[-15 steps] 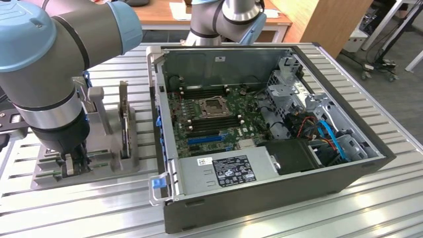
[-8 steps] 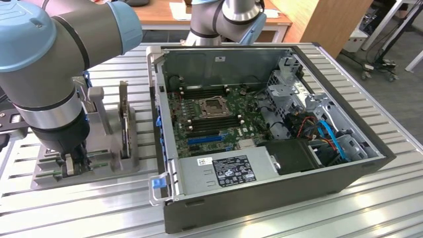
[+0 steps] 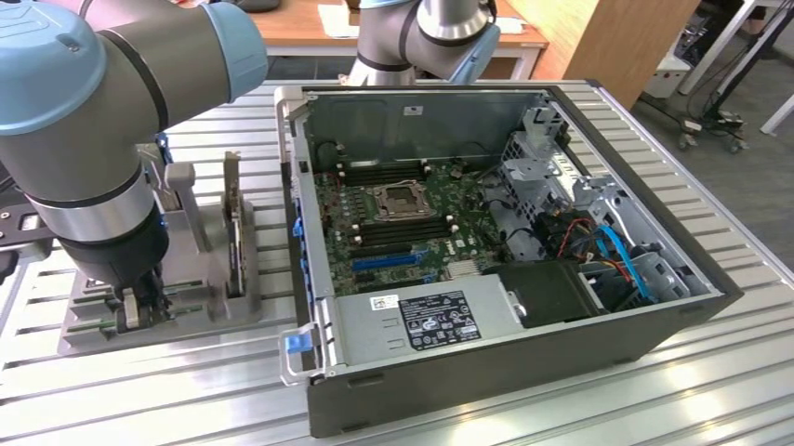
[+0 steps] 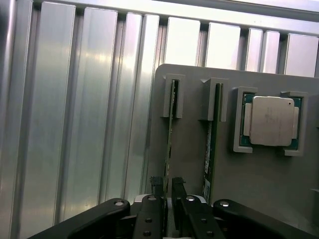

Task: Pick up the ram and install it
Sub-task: 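Pick up the ram and move it above insertion slot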

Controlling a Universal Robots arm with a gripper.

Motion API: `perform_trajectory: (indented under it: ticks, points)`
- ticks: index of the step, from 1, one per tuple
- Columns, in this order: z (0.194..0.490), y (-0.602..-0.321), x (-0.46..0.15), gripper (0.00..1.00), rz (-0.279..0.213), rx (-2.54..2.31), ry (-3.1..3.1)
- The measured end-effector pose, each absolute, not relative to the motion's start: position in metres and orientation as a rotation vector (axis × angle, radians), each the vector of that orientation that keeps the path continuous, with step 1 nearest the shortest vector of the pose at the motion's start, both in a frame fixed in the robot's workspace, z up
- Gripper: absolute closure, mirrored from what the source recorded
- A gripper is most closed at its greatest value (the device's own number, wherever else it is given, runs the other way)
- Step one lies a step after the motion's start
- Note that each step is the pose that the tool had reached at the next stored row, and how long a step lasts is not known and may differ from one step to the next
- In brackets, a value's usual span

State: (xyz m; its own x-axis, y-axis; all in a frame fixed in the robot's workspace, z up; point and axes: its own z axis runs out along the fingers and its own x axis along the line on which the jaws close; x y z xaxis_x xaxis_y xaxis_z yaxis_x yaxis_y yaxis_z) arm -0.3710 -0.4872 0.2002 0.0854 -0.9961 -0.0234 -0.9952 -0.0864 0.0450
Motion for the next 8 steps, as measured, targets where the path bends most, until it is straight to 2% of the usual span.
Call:
perform_trajectory:
  ticks: [8]
  points:
    - [0.2002, -0.4878, -0.3710, 0.78, -0.074, 2.302, -2.111]
